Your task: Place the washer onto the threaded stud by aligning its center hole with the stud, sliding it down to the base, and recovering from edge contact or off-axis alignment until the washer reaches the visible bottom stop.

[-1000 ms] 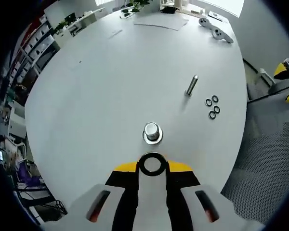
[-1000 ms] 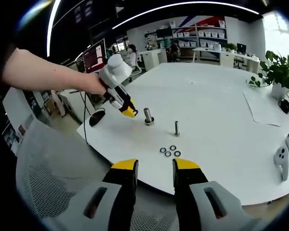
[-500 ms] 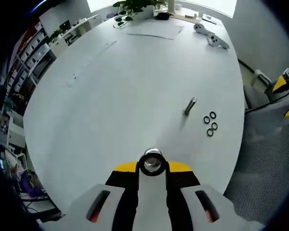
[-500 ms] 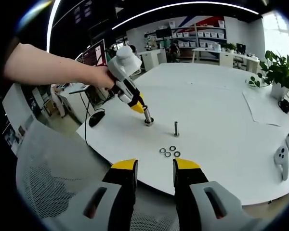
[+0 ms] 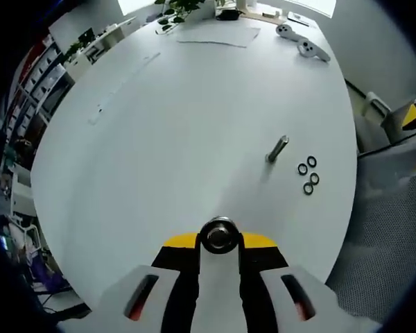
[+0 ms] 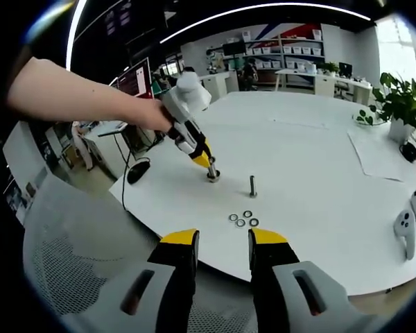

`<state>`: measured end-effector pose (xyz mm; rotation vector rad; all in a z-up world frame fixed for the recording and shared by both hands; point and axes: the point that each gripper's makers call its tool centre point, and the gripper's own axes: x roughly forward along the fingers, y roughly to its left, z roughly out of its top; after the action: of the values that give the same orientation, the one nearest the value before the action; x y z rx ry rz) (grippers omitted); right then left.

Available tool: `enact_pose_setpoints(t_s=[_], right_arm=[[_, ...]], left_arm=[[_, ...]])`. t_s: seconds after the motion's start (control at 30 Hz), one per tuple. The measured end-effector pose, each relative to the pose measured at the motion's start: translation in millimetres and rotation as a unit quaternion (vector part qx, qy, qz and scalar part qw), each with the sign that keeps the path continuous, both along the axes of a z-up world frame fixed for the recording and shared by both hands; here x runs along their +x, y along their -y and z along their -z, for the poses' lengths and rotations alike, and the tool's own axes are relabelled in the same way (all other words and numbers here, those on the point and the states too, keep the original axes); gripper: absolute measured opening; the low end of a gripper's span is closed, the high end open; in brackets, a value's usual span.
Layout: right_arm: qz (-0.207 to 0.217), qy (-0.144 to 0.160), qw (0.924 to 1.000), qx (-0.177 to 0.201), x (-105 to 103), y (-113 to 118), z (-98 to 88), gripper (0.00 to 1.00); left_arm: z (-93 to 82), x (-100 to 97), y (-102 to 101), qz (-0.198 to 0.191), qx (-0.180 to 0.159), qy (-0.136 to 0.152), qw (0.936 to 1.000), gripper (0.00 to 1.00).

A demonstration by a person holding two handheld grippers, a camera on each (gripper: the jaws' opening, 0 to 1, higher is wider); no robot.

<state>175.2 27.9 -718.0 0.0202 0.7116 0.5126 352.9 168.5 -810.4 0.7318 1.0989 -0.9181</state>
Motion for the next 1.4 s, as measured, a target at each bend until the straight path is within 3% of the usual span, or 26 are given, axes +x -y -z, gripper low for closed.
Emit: enact_pose_setpoints(t_s=[0.77,1.0,1.4], right_arm=[[0.002,-0.001,1.0,-0.003,-0.8,0.9,0.5,0.31],[0.002,0.0,1.0,-0.002,-0.4,1.0,0.6,0.31],[0.002,0.0,1.0,-0.004,-0.4,1.3,0.8,0.31]], left_arm=[[33.7,0.2,-1.1,0.01,0.053,-0.016,0.9984,0.19],[37.4,-0.8,-3.4,-0.004,0.052,-0.018,0.9985,0.19],[33.8,0.5,-6.4,-0.009,0.03,0.008,0.9995,0.21]])
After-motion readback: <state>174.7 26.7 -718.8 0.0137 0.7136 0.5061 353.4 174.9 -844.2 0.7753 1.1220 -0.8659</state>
